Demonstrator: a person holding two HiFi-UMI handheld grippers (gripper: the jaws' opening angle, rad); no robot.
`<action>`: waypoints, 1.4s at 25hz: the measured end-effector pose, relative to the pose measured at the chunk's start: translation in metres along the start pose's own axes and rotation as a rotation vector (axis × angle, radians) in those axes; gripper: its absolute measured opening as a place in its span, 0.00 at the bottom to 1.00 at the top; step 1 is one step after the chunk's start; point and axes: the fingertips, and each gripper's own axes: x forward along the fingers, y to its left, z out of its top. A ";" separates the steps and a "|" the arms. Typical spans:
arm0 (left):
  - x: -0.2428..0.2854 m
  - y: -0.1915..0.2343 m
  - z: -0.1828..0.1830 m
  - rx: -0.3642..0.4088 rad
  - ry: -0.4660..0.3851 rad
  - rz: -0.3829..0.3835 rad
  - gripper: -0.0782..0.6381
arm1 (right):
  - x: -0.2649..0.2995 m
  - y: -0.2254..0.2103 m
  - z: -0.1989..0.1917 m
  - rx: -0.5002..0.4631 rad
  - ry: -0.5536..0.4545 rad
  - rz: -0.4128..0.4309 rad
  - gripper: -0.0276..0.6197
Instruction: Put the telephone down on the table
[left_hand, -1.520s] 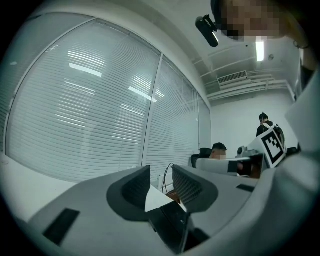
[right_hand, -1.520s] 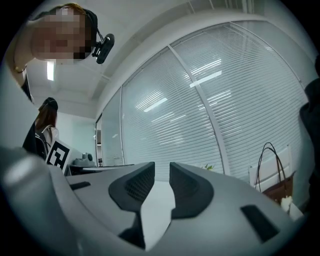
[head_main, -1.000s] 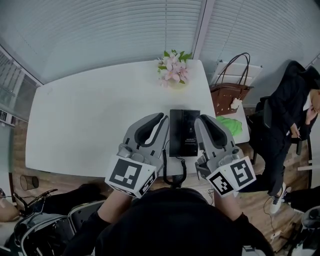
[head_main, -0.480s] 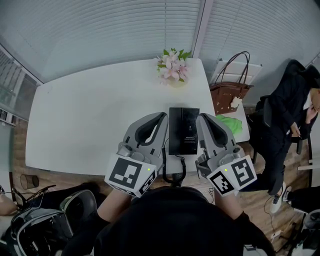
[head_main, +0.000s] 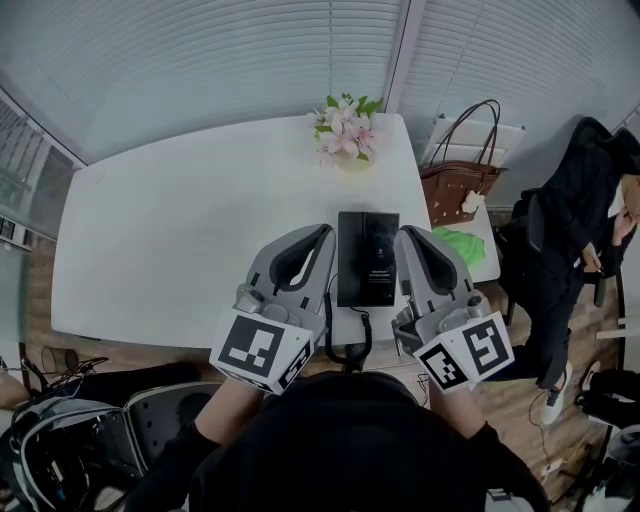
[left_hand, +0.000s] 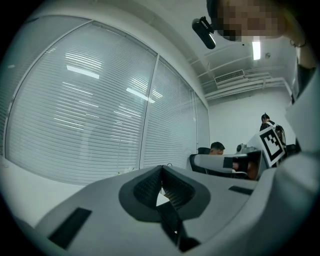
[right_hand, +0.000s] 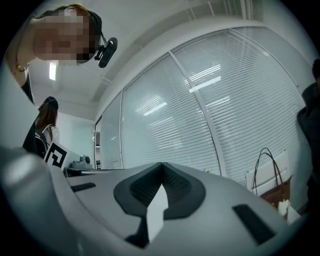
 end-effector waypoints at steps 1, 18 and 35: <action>0.000 0.000 0.000 0.001 0.001 0.000 0.13 | 0.000 0.000 0.000 -0.003 0.002 -0.002 0.05; -0.001 0.001 0.000 0.023 0.007 0.001 0.13 | 0.002 0.003 0.001 -0.017 0.003 -0.008 0.05; 0.004 -0.004 -0.001 0.031 -0.001 -0.012 0.13 | 0.000 0.000 0.003 -0.023 -0.004 -0.007 0.05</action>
